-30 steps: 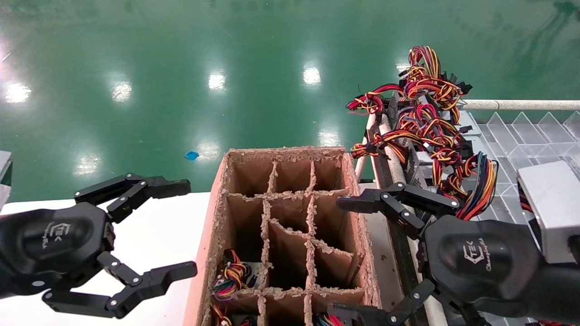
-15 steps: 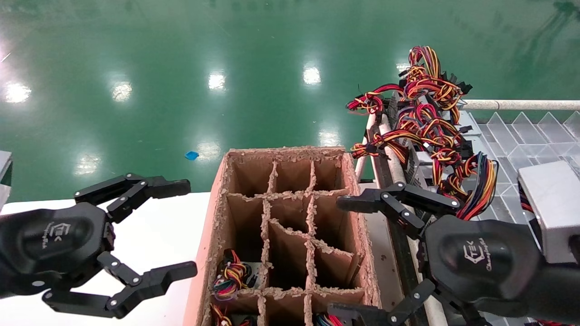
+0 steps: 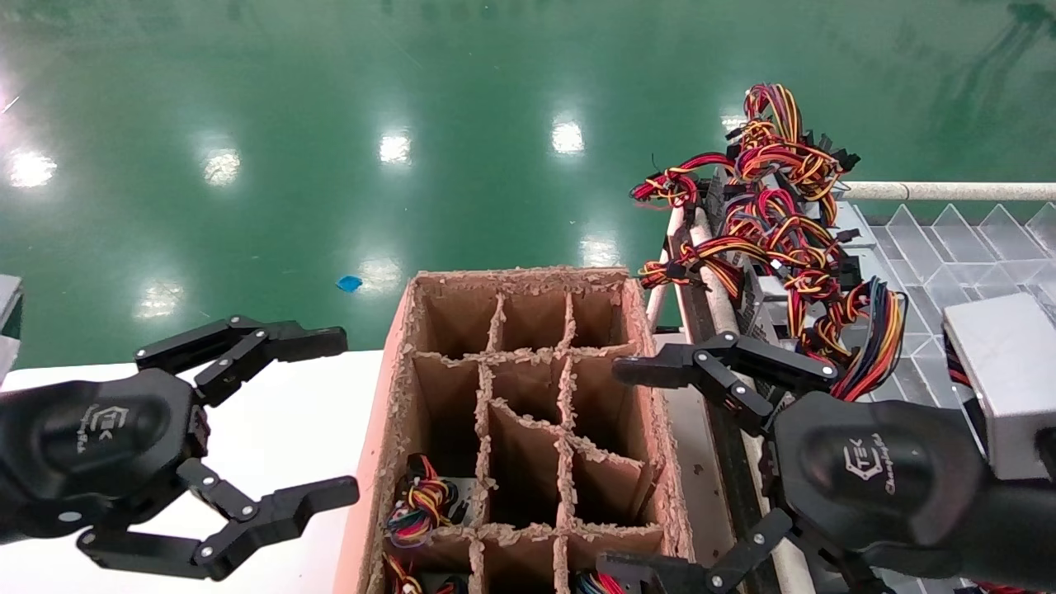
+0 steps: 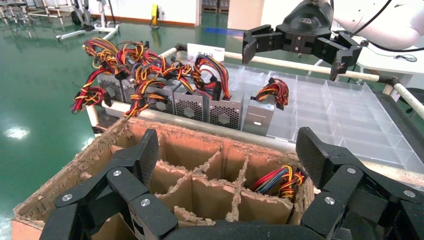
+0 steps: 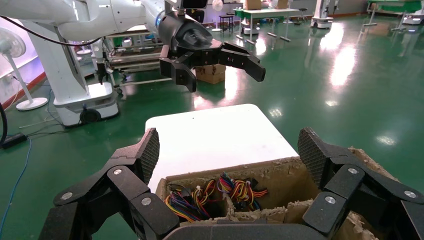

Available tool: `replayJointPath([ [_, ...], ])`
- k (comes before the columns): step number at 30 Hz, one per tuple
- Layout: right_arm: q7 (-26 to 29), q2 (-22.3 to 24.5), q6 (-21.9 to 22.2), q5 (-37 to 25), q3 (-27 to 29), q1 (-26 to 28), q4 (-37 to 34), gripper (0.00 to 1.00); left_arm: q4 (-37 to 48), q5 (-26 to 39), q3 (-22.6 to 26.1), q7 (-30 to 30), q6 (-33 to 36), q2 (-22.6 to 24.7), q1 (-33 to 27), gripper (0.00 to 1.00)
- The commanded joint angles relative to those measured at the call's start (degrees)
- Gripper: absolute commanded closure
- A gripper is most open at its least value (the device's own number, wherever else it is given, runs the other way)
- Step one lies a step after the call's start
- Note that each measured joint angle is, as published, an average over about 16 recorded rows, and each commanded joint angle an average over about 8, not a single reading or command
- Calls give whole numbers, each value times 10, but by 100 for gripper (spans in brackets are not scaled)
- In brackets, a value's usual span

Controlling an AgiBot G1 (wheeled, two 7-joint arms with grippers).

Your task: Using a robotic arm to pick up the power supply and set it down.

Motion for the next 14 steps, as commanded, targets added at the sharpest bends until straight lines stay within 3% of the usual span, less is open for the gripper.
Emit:
replayJointPath([
  [1,0,0,0,0,0,0,0,0,0,0,0,0,0,0,0,0],
  [14,0,0,0,0,0,0,0,0,0,0,0,0,0,0,0,0],
])
